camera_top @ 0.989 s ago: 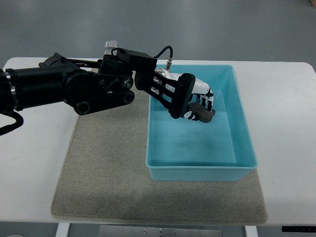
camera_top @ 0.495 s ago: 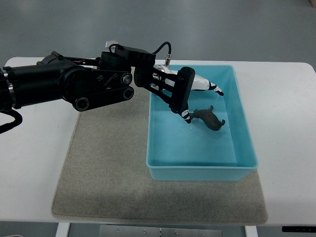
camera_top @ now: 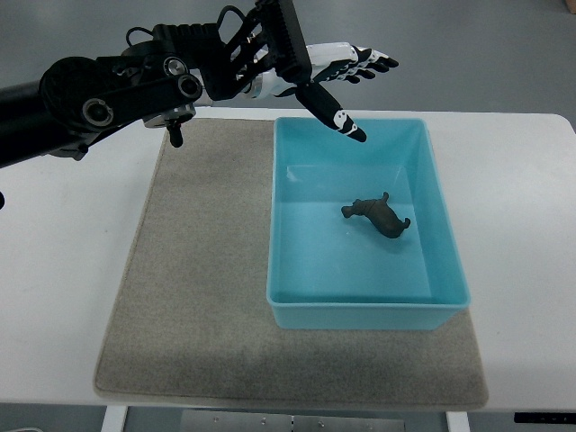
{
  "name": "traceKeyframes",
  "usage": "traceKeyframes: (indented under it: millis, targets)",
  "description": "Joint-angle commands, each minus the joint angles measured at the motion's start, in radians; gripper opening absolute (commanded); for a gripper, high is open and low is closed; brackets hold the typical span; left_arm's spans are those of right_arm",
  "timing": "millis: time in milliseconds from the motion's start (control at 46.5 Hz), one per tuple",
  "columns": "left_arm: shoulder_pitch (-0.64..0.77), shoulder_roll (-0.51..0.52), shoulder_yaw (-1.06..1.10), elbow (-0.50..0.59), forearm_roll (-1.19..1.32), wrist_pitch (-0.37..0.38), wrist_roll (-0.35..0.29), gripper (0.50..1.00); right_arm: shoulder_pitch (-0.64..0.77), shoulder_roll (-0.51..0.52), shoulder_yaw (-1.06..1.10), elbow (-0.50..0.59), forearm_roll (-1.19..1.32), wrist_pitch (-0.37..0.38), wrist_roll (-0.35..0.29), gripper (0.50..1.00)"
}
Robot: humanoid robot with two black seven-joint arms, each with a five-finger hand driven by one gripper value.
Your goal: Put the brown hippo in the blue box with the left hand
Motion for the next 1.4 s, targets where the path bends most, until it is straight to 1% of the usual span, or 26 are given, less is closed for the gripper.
traceKeyframes:
  millis: [0,258,430,559,688,882,1011,1118,1204,1290,1376]
  targets:
    - [0.0,0.02,0.0,0.014,-0.069,0.0,0.0,0.996,0.0,0.0,0.0,0.0,0.0,0.0,-0.001,0.936]
    - [0.006,0.108,0.0,0.02,-0.124,-0.003,0.0,0.996,0.0,0.0,0.0,0.0,0.0,0.0,0.001,0.936]
    - [0.025,0.155,0.0,0.022,-0.231,-0.031,0.0,0.996,0.0,0.0,0.0,0.0,0.0,0.0,0.001,0.936]
    - [0.054,0.166,-0.003,0.045,-0.377,-0.034,0.001,0.996,0.0,0.0,0.0,0.0,0.0,0.0,0.001,0.936]
    - [0.084,0.166,-0.006,0.086,-0.466,-0.034,0.001,0.999,0.0,0.0,0.0,0.0,0.0,0.0,0.001,0.936]
    - [0.137,0.188,-0.017,0.109,-0.627,-0.049,0.0,0.999,0.0,0.0,0.0,0.0,0.0,0.0,-0.001,0.936]
    - [0.193,0.194,-0.087,0.166,-0.721,-0.097,0.0,0.999,0.0,0.0,0.0,0.0,0.0,0.0,-0.001,0.936]
    - [0.267,0.192,-0.193,0.217,-0.73,-0.15,0.004,0.999,0.0,0.0,0.0,0.0,0.0,0.0,0.001,0.936]
    - [0.327,0.191,-0.27,0.231,-0.73,-0.18,0.011,0.999,0.0,0.0,0.0,0.0,0.0,0.0,0.001,0.936]
    - [0.379,0.191,-0.343,0.231,-0.73,-0.201,0.034,0.999,0.0,0.0,0.0,0.0,0.0,0.0,0.001,0.936]
    - [0.423,0.192,-0.425,0.231,-0.73,-0.207,0.072,0.999,0.0,0.0,0.0,0.0,0.0,0.0,0.0,0.936]
